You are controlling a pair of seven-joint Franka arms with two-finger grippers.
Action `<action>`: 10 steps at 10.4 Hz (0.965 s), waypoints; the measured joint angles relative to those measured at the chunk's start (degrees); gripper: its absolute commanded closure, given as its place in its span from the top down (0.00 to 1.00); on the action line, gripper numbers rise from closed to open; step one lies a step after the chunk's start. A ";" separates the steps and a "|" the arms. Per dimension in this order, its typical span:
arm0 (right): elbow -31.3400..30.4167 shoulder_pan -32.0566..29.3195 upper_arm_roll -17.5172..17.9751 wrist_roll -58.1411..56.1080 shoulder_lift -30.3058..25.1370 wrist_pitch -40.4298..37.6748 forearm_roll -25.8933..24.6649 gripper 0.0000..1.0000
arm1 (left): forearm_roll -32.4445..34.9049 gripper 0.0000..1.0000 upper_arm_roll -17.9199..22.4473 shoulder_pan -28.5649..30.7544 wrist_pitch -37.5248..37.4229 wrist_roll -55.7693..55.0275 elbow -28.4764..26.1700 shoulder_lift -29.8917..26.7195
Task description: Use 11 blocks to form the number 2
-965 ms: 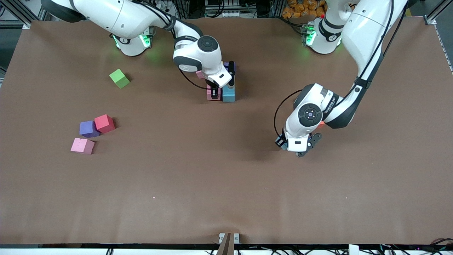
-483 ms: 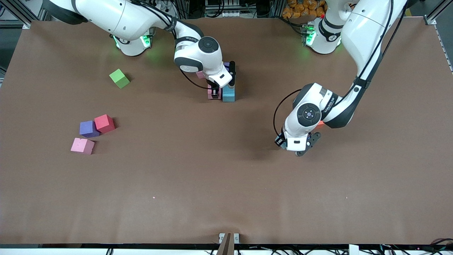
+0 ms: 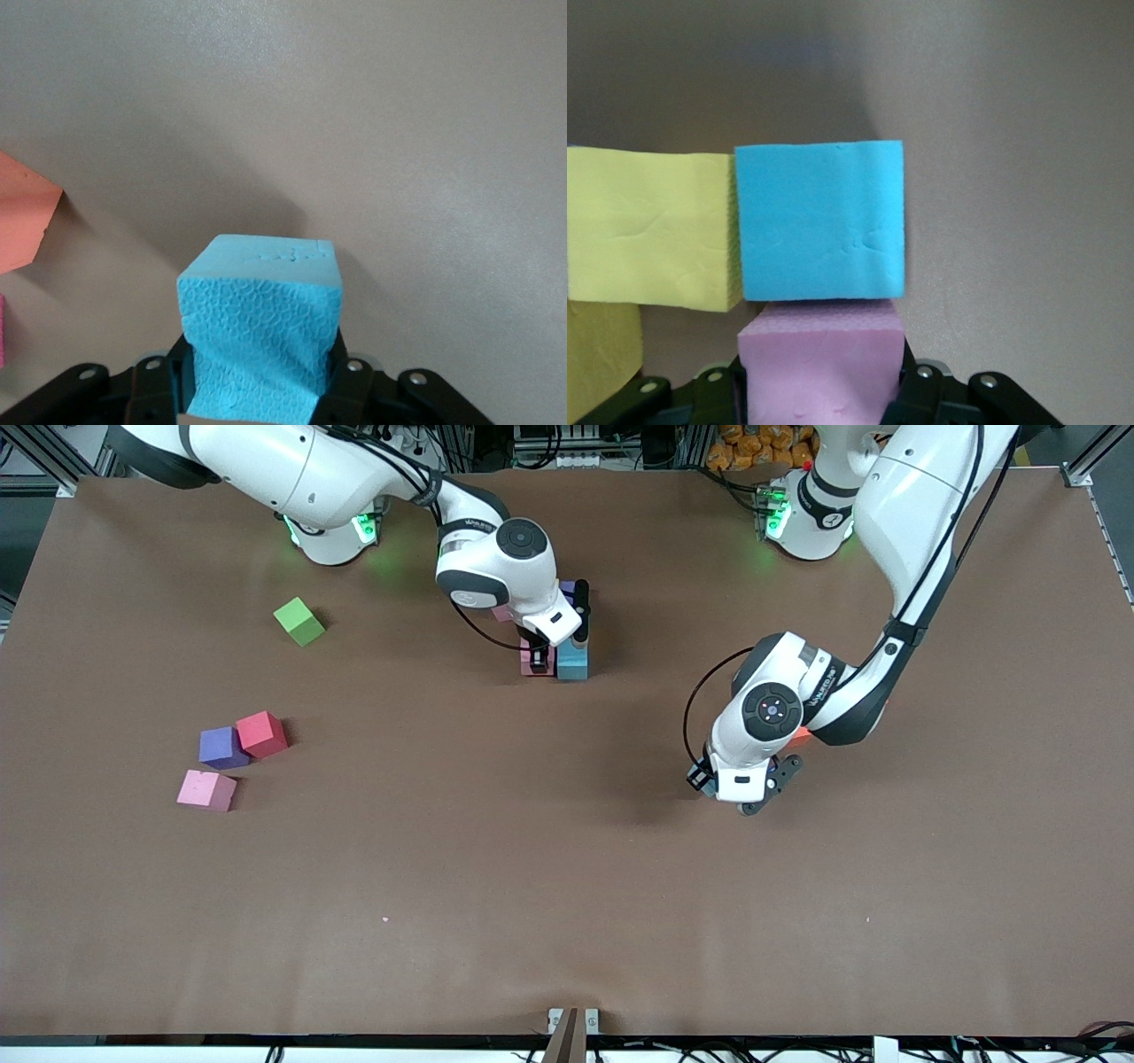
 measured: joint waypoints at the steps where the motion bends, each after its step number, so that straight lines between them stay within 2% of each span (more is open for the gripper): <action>1: 0.23 0.14 -0.37 0.00 0.29 0.01 -0.28 0.02 | 0.00 0.14 0.00 0.00 0.00 0.00 -0.01 0.00; 2: 0.49 0.33 -0.55 0.00 0.70 0.01 -0.49 0.13 | 0.00 0.14 0.00 0.00 0.00 0.00 -0.01 0.00; 3: 0.75 0.49 -0.64 0.01 1.05 0.01 -0.54 0.99 | 0.00 0.14 0.00 0.00 0.00 0.00 -0.02 0.00; 10: 0.86 0.60 -1.42 3.46 1.23 0.01 -0.54 1.00 | 0.00 0.14 0.00 0.04 0.00 0.00 -0.02 0.00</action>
